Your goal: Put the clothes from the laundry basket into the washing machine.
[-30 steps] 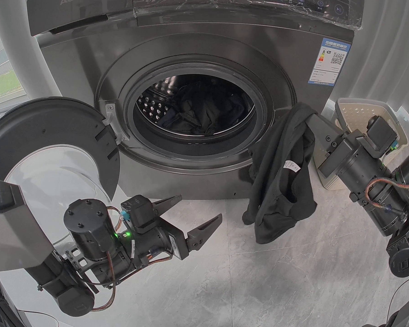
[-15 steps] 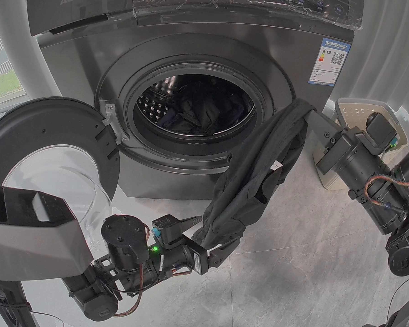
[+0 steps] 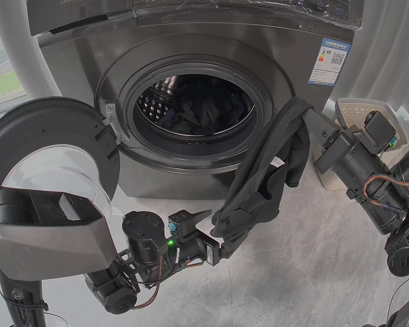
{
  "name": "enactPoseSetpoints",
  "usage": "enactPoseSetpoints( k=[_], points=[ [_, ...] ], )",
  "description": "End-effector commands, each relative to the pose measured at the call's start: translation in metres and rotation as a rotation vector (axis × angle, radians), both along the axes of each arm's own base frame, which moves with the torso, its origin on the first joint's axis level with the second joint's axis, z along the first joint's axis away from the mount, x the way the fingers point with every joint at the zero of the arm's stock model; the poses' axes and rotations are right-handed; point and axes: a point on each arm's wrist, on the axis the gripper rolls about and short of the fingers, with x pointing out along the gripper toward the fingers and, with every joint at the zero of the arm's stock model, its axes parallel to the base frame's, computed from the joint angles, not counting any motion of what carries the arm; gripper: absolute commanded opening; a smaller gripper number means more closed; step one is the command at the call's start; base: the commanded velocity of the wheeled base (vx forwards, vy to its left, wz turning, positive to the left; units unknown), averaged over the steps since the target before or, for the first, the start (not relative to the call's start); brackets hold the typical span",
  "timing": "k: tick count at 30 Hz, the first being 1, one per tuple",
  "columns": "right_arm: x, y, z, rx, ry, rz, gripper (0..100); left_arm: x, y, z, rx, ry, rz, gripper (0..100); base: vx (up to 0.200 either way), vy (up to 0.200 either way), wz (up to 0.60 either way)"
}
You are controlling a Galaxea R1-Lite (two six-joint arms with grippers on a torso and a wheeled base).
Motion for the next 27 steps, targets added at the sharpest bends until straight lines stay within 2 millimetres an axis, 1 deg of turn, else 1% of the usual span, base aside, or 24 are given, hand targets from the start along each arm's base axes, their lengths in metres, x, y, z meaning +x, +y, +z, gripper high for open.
enactPoseSetpoints(
  k=[1,5,9,10,11,12,13,14,15,16,18,21,27],
  points=[
    [0.000,0.000,-0.001,-0.002,0.002,0.001,0,0.011,-0.005,-0.009,0.005,-0.003,0.010,100,0.000,0.000,0.00],
    [0.000,0.000,-0.001,-0.003,0.003,0.001,0,0.015,-0.009,-0.015,0.009,-0.001,0.004,100,0.000,0.000,0.00],
    [0.000,0.001,-0.002,-0.005,0.006,0.002,0,0.026,-0.018,-0.023,0.008,-0.020,0.006,100,0.000,0.000,0.00],
    [0.000,0.001,-0.002,-0.005,0.006,0.002,0,0.026,-0.018,-0.023,0.008,-0.020,0.006,100,0.000,0.000,0.00],
    [0.000,0.001,-0.002,-0.004,0.004,0.002,0,0.037,-0.022,-0.028,0.005,-0.043,0.018,100,0.000,0.000,0.00],
    [0.000,0.001,-0.002,-0.005,0.006,0.002,0,0.042,-0.022,-0.029,0.003,-0.052,0.027,100,0.000,0.000,0.00],
    [0.000,0.001,-0.002,-0.005,0.006,0.002,0,0.042,-0.022,-0.029,0.003,-0.052,0.027,100,0.000,0.000,0.00],
    [0.000,0.001,-0.002,-0.005,0.006,0.002,0,0.050,-0.024,-0.032,-0.004,-0.065,0.038,100,0.000,0.000,0.00],
    [0.000,0.000,-0.002,-0.005,0.005,0.002,0,0.053,-0.024,-0.033,-0.002,-0.068,0.042,100,0.000,0.000,0.00],
    [0.000,0.000,-0.002,-0.005,0.006,0.001,0,0.054,-0.024,-0.034,0.001,-0.074,0.044,0,0.000,0.000,0.00],
    [0.000,0.000,-0.002,-0.005,0.005,0.002,0,0.054,-0.024,-0.035,0.013,-0.085,0.044,0,0.000,0.000,0.00],
    [0.000,0.000,-0.002,-0.005,0.005,0.002,0,0.055,-0.024,-0.032,0.011,-0.096,0.050,0,0.000,0.000,0.00],
    [0.000,0.000,-0.004,-0.009,0.012,0.001,0,0.055,-0.019,-0.008,-0.026,-0.138,0.066,0,0.000,0.000,0.00]
  ],
)
